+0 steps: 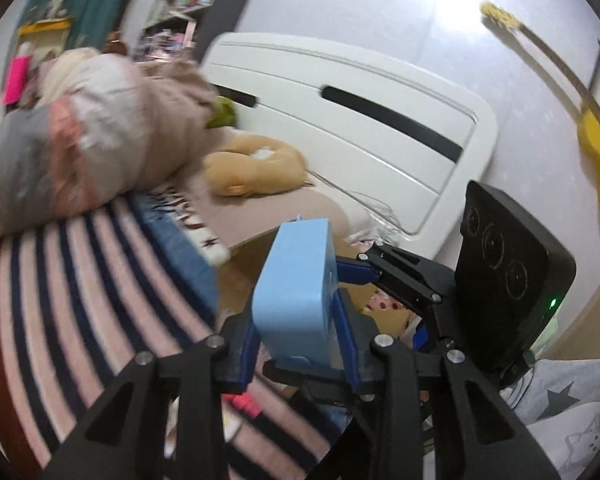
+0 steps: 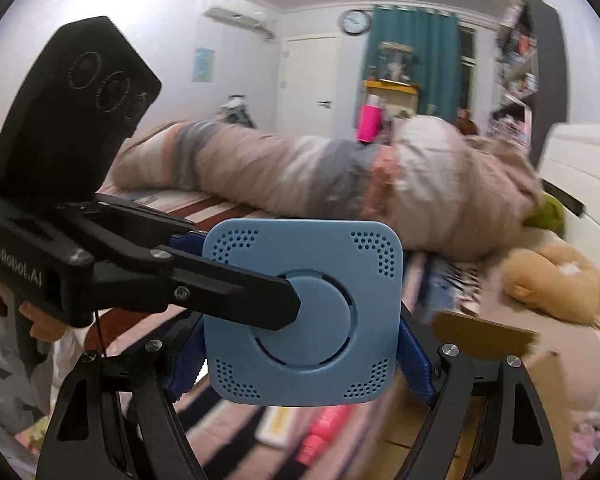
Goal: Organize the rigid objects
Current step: 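Carry the blue pad into the cardboard box and open the right gripper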
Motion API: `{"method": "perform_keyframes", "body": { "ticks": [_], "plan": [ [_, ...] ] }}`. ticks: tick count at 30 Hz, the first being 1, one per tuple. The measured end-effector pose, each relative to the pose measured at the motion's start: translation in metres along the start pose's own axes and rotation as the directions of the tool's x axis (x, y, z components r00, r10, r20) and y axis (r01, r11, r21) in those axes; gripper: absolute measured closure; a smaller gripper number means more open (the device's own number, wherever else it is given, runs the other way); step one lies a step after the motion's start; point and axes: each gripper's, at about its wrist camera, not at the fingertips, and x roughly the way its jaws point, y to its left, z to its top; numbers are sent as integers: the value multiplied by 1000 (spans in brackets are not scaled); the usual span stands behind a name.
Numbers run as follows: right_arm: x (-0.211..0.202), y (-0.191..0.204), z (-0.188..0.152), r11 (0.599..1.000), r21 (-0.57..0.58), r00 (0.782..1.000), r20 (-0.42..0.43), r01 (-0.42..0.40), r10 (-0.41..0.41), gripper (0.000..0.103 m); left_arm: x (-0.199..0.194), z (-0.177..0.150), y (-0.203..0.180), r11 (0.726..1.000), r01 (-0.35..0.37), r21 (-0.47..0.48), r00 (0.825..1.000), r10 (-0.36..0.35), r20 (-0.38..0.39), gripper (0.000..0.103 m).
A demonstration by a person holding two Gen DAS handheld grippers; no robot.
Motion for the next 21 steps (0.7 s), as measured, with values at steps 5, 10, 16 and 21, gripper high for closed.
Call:
{"method": "perform_keyframes", "body": {
  "ticks": [5,10,16,21],
  "plan": [
    [-19,-62,-9,992,112,996,-77,61,-53,24,67,29,-20,998,68,14,990,-65,-125,72],
    [-11,-109,-33,973,212,972,-230,88,-37,24,120,31,-27,998,57,5,965,-54,-259,66],
    [7,-122,-48,969,194,930,-361,153,-75,14,124,28,-27,995,-70,77,964,87,-251,26],
    [-4,-112,-48,970,182,938,-335,160,-92,6,82,27,-1,985,-167,50,972,173,-162,25]
  ]
}}
